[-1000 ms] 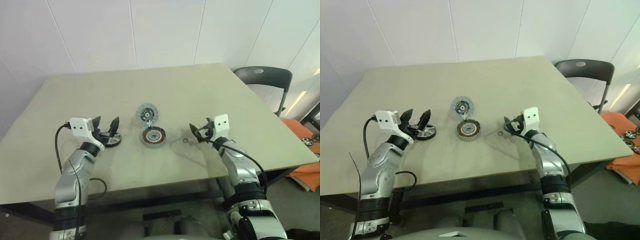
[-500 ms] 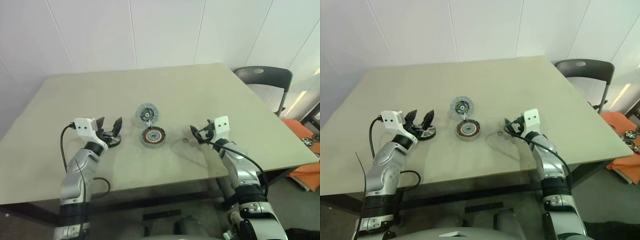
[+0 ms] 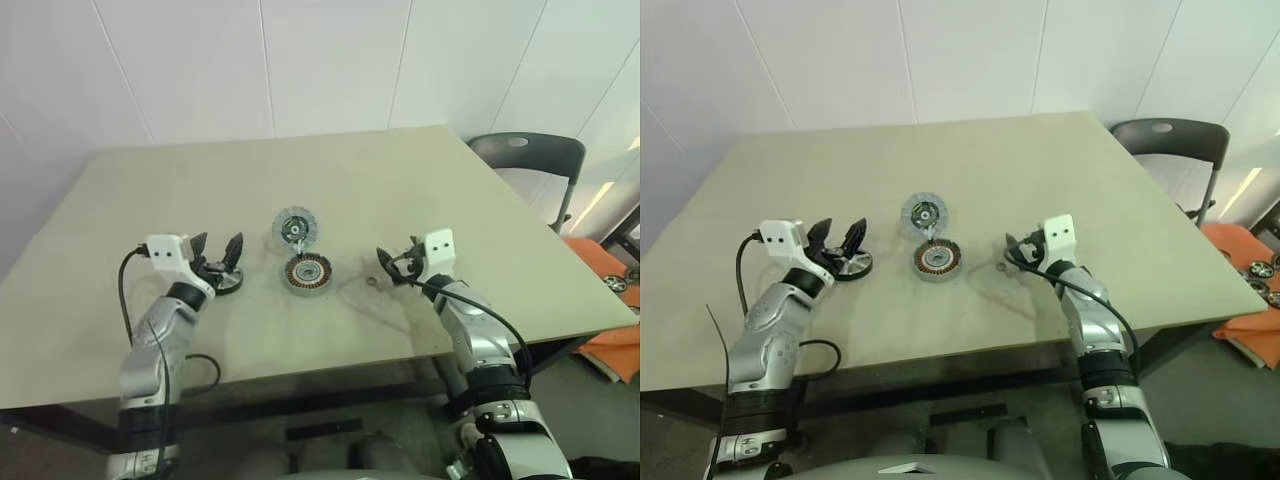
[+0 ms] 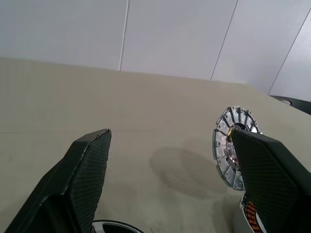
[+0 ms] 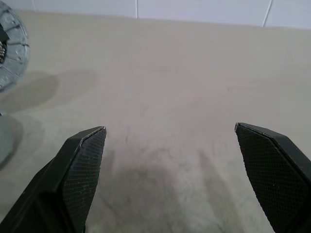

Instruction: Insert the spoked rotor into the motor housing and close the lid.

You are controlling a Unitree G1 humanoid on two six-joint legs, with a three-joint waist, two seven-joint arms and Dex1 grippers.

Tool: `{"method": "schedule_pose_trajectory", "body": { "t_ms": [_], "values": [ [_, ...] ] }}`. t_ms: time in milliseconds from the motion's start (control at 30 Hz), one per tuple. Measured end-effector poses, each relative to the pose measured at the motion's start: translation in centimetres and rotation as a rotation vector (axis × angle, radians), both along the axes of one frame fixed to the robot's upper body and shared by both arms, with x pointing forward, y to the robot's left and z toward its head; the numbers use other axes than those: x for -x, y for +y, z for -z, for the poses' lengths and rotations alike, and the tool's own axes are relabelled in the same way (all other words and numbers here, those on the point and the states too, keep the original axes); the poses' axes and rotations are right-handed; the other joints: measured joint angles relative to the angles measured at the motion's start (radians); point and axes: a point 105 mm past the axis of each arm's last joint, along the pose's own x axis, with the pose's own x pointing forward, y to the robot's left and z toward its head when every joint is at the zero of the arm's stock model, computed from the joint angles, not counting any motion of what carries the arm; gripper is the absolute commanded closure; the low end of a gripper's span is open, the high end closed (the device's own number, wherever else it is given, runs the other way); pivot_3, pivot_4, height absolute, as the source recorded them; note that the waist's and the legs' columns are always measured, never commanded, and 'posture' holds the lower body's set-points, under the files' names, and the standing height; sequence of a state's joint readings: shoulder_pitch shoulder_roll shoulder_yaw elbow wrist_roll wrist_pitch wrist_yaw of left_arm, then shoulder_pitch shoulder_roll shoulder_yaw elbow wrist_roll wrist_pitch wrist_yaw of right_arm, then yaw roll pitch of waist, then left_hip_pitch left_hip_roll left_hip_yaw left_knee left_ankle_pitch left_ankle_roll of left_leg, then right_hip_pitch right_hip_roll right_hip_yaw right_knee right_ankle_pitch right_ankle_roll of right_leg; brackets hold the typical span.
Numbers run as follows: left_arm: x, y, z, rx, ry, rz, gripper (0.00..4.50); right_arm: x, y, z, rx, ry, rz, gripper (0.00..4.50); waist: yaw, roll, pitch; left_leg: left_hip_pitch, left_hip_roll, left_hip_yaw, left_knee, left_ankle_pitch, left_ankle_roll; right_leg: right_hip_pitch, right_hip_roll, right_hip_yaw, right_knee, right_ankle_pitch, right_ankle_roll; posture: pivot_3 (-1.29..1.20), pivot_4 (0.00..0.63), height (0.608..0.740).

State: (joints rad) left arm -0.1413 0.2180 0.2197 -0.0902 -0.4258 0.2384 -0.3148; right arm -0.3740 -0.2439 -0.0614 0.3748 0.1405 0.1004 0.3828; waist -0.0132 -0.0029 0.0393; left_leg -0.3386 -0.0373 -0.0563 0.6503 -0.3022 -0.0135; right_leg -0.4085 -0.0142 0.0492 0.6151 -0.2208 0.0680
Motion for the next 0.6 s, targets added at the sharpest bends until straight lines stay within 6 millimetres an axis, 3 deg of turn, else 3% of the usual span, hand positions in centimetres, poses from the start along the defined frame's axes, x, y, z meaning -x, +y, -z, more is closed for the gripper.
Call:
{"method": "schedule_pose_trajectory", "body": {
  "t_ms": [233, 600],
  "values": [
    [0.6, 1.0, 0.2, -0.010, 0.012, -0.039, 0.32, -0.4, 0.7, 0.3, -0.012, 0.009, -0.016, 0.06, -0.001, 0.000, 0.000, 0.001, 0.000, 0.000, 0.000, 0.000, 0.000, 0.000, 0.001, 0.000, 0.002, 0.000, 0.000, 0.00, 0.000, 0.740],
    [0.2, 0.2, -0.2, 0.008, -0.002, -0.026, 0.32, -0.8, 1.1, 0.0, -0.014, 0.006, -0.037, 0.06, -0.004, 0.001, 0.000, 0.001, 0.001, 0.000, 0.001, 0.000, 0.000, 0.000, 0.001, 0.000, 0.004, 0.000, 0.000, 0.00, 0.000, 0.740]
  ]
}}
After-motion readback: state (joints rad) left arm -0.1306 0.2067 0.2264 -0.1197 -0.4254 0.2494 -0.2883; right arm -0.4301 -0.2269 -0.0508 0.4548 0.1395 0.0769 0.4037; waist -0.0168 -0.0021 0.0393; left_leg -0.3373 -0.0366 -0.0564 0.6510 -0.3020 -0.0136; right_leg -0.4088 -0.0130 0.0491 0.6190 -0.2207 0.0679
